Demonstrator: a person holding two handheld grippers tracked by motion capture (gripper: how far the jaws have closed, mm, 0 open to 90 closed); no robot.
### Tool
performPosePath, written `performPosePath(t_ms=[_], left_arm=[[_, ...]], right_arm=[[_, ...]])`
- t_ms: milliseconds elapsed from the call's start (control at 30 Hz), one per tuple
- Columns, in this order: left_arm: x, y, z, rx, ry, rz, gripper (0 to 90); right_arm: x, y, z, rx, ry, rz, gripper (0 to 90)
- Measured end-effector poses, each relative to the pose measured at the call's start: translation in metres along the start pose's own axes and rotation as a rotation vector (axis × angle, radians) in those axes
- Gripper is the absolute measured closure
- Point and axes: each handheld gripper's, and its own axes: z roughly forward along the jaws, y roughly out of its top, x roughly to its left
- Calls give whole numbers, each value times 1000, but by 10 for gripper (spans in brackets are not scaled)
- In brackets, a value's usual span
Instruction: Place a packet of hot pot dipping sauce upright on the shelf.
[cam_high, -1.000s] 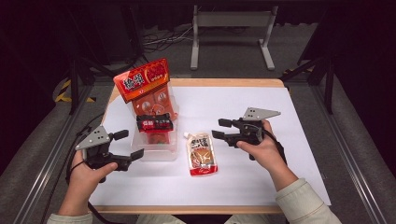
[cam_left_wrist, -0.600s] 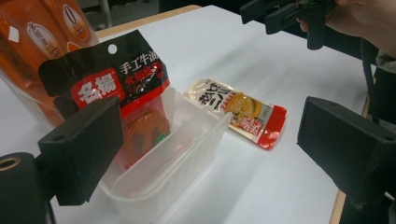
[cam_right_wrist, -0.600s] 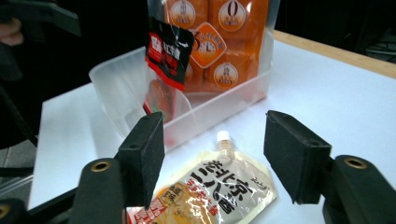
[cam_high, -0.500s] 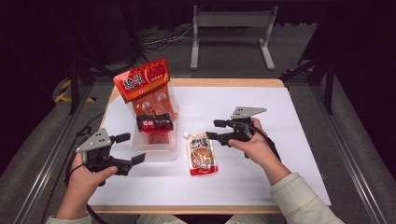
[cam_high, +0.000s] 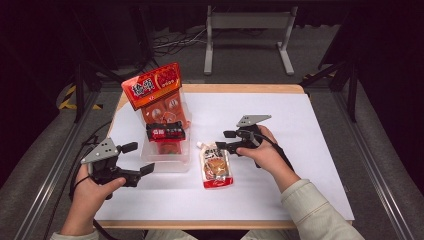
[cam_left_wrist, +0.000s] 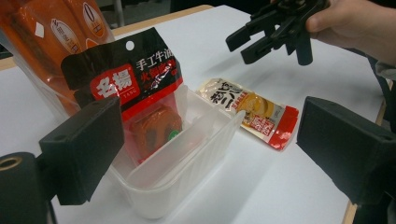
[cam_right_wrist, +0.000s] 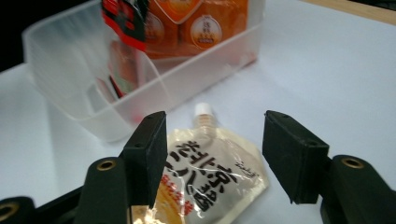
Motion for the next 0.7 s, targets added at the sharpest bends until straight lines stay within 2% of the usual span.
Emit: performPosePath(t_ms=[100, 200, 400, 533, 700], left_arm=[[-1, 0, -1, -3, 3, 3, 84], [-2, -1, -2, -4, 4, -2, 86], [-2, -3, -1, -1, 4, -12, 86], [-2, -3, 0, 3, 5, -5, 86], [-1, -3, 2, 4, 5, 3, 86]], right_arm=[[-3, -2, 5, 19, -25, 13, 348], [-7, -6, 16, 50, -22, 33, 340], [-10, -12, 28, 87, -16, 43, 350], [-12, -16, 35, 112, -13, 57, 345], [-13, -19, 42, 134, -4, 80, 291]])
